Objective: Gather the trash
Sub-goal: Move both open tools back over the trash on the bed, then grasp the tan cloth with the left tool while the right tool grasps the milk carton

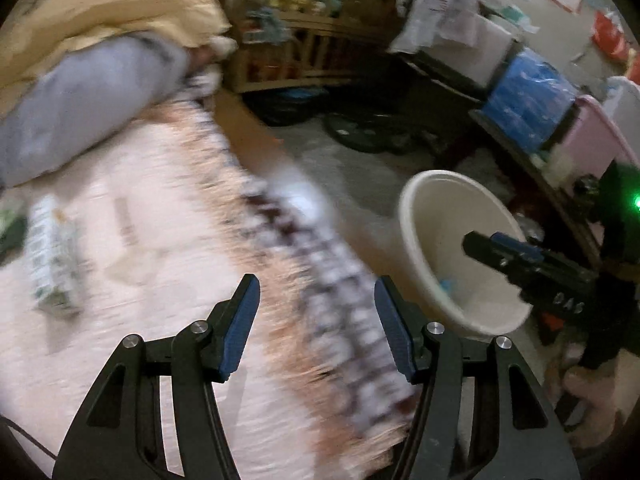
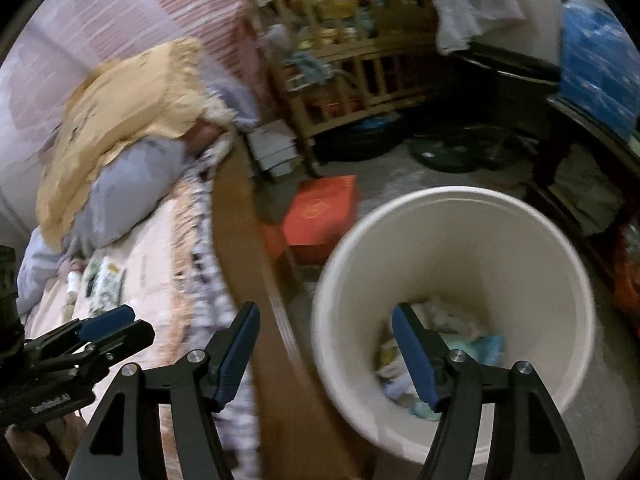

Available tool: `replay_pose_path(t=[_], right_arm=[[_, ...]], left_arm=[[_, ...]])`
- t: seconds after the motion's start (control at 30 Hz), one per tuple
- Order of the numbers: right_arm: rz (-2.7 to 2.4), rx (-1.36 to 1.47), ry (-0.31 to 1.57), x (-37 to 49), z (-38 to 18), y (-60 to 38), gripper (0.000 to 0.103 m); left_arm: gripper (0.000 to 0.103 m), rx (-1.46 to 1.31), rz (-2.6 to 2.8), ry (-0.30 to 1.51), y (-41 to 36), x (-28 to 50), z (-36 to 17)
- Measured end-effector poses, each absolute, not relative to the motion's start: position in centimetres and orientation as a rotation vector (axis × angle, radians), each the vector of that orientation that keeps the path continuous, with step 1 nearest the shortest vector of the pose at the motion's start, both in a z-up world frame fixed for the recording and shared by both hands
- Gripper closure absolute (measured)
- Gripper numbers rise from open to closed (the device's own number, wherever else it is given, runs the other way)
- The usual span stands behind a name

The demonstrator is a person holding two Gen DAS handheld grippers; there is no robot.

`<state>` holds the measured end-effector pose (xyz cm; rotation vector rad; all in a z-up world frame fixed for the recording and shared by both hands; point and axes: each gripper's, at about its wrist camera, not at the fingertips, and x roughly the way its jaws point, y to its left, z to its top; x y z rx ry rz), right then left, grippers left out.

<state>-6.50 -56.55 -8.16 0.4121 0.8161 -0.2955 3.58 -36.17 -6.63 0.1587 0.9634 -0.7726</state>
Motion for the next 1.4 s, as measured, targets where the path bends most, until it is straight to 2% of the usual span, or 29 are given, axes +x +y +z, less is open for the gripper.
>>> replay_pose_path(t=[0.53, 0.87, 0.97, 1.2, 1.27, 1.4], right_arm=[[0.008, 0.262, 0.912, 4.4, -9.0, -40.5, 0.033], [0.141, 0.175, 0.933, 10.9, -9.4, -32.1, 0.031], [0.168, 0.181, 0.949, 13.7, -10.1, -30.0, 0.028], [0.218, 0.146, 1.046, 20.6, -13.8, -26.8, 0.027], [0.202, 0.168, 1.082, 21.8, -14.8, -27.6, 0.027], [0.105, 0.25, 1.03, 21.1, -13.7, -32.2, 0.027]], left_arm=[[0.045, 0.094, -0.39, 0.946, -14.8, 10.1, -8.1], [0.044, -0.054, -0.124, 0.953, -0.4, 17.6, -9.8], [0.036, -0.078, -0.091, 0.933, 2.0, 19.6, -9.9], [0.036, -0.084, -0.071, 0.942, 4.3, 24.4, -11.5], [0.036, -0.072, -0.075, 0.945, 4.3, 25.4, -11.9], [0.036, -0.031, -0.102, 0.946, 3.8, 26.6, -12.7]])
